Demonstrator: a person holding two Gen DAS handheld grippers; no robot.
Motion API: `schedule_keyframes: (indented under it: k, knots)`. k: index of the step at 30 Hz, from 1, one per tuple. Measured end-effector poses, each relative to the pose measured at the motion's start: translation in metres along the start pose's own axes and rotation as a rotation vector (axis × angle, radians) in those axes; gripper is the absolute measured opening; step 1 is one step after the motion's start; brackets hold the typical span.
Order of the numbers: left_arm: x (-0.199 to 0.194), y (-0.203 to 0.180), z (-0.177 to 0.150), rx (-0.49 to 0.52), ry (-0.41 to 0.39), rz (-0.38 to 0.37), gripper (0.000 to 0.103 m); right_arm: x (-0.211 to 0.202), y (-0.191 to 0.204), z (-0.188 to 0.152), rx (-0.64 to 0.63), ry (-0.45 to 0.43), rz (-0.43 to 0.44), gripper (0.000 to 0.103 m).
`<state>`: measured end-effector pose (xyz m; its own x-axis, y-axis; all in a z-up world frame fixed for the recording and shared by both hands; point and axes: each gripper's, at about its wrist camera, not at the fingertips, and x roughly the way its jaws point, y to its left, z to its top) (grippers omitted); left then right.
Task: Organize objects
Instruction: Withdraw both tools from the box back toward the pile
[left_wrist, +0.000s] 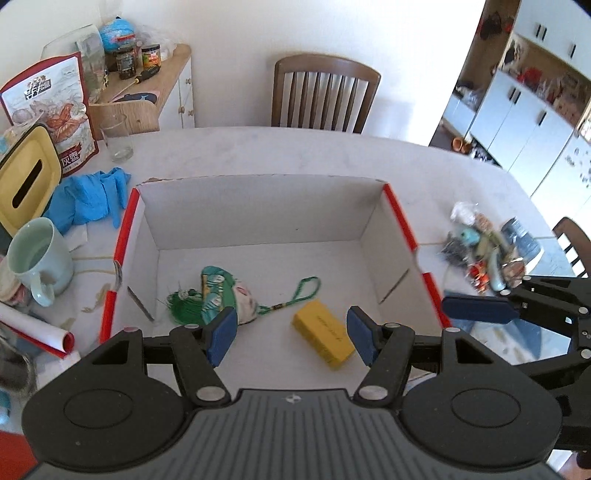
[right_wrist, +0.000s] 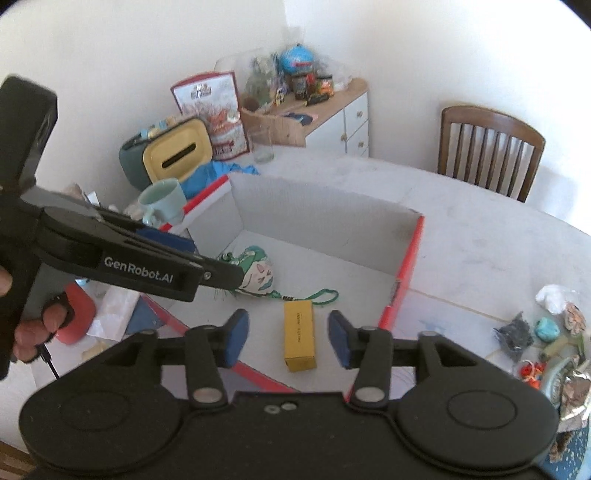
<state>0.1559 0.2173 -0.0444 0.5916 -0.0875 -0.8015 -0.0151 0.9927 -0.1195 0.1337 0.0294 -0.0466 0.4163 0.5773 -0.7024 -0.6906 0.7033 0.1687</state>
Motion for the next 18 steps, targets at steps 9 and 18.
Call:
schedule_keyframes:
  k: [9, 18]
  knots:
    - [-0.017, -0.031, -0.017, 0.028, -0.026, 0.019, 0.078, -0.040, -0.016, -0.016, 0.028, -0.072, 0.009, 0.055]
    - [-0.036, -0.070, -0.030, 0.048, -0.087, 0.008, 0.081, -0.075, -0.041, -0.042, 0.076, -0.124, -0.017, 0.074]
